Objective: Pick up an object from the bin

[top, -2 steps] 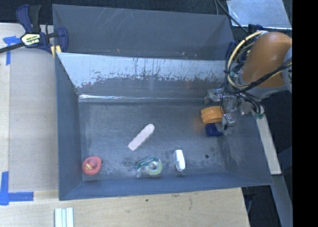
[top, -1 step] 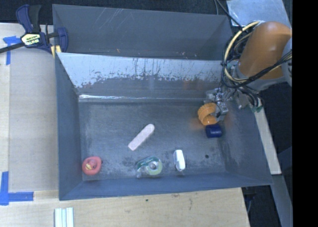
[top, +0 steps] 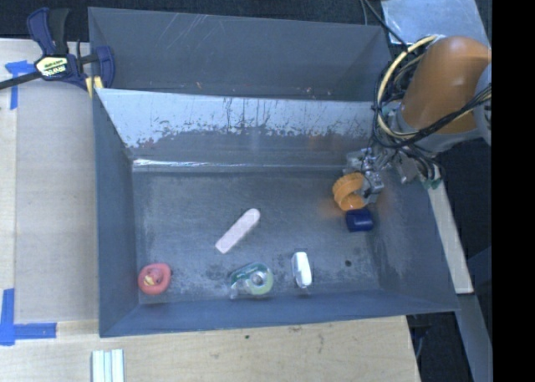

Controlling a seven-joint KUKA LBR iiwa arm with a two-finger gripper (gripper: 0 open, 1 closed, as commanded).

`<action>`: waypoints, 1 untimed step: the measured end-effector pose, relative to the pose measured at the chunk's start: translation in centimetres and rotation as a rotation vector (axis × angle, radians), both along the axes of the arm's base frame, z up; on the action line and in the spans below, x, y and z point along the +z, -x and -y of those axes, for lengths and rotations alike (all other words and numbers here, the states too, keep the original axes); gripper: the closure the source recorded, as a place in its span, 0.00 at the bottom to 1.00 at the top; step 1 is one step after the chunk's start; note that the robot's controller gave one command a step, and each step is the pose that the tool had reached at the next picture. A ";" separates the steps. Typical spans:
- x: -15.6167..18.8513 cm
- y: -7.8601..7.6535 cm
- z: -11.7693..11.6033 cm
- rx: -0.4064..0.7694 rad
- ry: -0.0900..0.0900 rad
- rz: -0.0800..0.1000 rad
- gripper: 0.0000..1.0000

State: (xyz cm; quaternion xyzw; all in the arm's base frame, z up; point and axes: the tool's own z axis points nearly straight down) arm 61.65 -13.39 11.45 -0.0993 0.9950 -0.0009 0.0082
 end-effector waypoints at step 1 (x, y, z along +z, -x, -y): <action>-2.7 -0.1 0.0 -0.019 0.001 0.011 1.00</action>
Offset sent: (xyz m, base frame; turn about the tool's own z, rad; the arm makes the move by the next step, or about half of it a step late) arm 0.0010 0.0079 0.0129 -0.0009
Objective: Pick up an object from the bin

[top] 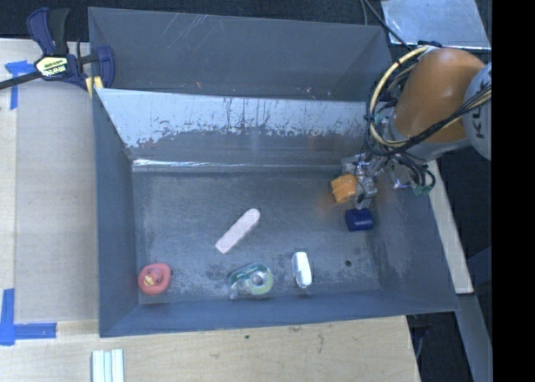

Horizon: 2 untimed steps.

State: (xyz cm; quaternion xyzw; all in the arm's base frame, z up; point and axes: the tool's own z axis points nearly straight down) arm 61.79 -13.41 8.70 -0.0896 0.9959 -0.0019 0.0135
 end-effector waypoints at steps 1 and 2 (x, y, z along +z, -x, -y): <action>4.2 -0.2 -0.7 0.018 0.000 -0.003 1.00; 4.0 -0.2 -0.7 0.018 0.000 -0.003 1.00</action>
Offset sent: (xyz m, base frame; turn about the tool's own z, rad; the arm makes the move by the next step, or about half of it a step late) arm 0.0046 0.0067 -0.0170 -0.0306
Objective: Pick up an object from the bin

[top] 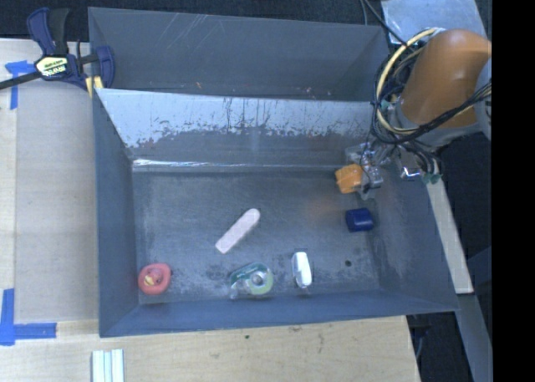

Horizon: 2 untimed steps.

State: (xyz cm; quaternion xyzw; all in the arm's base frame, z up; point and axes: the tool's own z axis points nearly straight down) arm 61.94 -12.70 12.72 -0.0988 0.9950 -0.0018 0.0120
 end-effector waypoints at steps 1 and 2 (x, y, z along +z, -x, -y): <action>-0.1 0.3 1.6 0.223 0.005 -0.001 1.00; -4.5 -0.4 1.9 0.125 0.003 0.004 1.00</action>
Offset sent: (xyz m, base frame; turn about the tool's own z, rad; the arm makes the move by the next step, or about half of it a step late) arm 0.0042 -0.0182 -0.0539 -0.1196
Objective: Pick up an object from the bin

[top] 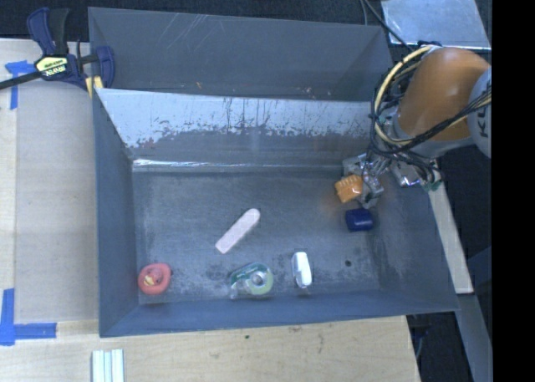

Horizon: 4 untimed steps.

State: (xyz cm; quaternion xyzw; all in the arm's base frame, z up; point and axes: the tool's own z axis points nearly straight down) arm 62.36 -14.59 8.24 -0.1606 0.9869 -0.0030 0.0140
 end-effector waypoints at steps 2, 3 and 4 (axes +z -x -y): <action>1.7 0.4 -0.7 -0.003 0.000 0.000 1.00; 1.7 0.4 -0.7 -0.002 0.000 0.000 1.00; 1.7 0.4 -0.7 -0.002 0.000 0.000 1.00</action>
Offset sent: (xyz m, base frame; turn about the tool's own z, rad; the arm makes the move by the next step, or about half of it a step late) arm -0.0241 -0.0112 -0.0124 -0.1549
